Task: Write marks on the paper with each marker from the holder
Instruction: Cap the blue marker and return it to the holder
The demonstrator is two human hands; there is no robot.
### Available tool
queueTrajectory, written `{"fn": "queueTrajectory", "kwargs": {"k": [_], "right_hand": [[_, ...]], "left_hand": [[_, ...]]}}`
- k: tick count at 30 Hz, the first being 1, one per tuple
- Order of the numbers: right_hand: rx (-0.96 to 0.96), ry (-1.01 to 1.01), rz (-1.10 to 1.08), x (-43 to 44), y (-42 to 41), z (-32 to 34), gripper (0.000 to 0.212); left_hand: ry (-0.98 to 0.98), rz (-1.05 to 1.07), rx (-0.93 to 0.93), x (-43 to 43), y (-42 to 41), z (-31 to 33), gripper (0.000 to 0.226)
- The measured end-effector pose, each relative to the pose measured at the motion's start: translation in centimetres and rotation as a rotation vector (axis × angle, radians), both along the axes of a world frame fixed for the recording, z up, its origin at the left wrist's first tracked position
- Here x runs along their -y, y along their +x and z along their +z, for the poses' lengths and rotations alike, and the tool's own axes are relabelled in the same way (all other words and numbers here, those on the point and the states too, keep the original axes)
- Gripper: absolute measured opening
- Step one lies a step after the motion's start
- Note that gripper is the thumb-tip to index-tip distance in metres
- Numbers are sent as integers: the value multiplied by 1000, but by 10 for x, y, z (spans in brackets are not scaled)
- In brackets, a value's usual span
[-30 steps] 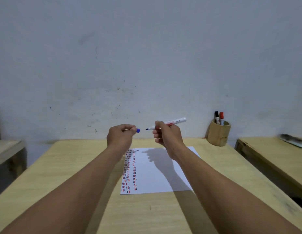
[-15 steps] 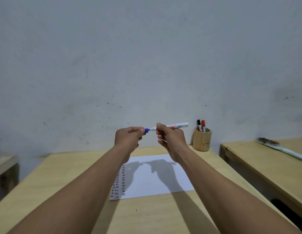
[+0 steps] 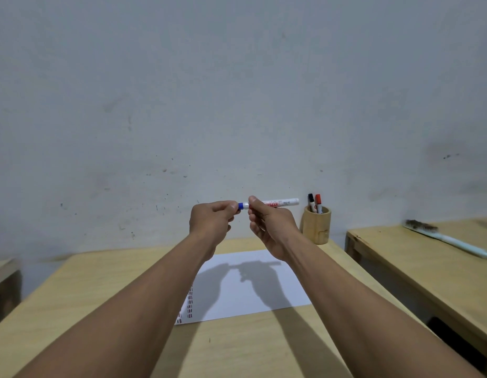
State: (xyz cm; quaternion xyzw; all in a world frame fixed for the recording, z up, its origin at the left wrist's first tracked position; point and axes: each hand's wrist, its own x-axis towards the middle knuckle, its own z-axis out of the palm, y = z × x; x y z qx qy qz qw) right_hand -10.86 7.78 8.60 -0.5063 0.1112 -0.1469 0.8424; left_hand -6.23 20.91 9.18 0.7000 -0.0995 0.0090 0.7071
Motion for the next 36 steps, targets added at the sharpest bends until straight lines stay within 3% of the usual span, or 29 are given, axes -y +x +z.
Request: {"fn": "queueTrajectory", "kwargs": {"k": [3, 5, 9, 10, 13, 14, 20, 23, 28, 31, 36], "right_hand": [[-37, 139, -16, -2, 0, 1, 14], [-67, 158, -92, -4, 2, 2, 25], [-22, 12, -212, 3, 5, -2, 104], [-27, -63, -216, 5, 2, -1, 103], [-103, -380, -204, 13, -8, 7, 38], [-121, -476, -198, 19, -9, 7, 29], [-154, -964, -230, 63, -11, 7, 15], [-176, -1213, -272, 93, -7, 4, 18], [-217, -1242, -348, 143, 8, 4, 34], [-187, -1147, -438, 169, 22, 6, 10], [-158, -1112, -549, 206, 46, 2, 13]], "left_hand": [[52, 34, 63, 6, -1, -3, 15], [88, 71, 123, 12, -4, -3, 21], [137, 114, 187, 26, -12, 2, 16], [145, 121, 197, 29, -13, 4, 11], [185, 157, 253, 40, -13, 10, 11], [198, 163, 273, 45, -12, 14, 11], [280, 106, 403, 82, -4, 28, 11], [308, 69, 434, 108, 2, 30, 18], [301, 62, 341, 149, 17, 13, 34], [377, 9, 261, 173, 30, -19, 37], [475, -175, 156, 210, 47, -73, 71]]}}
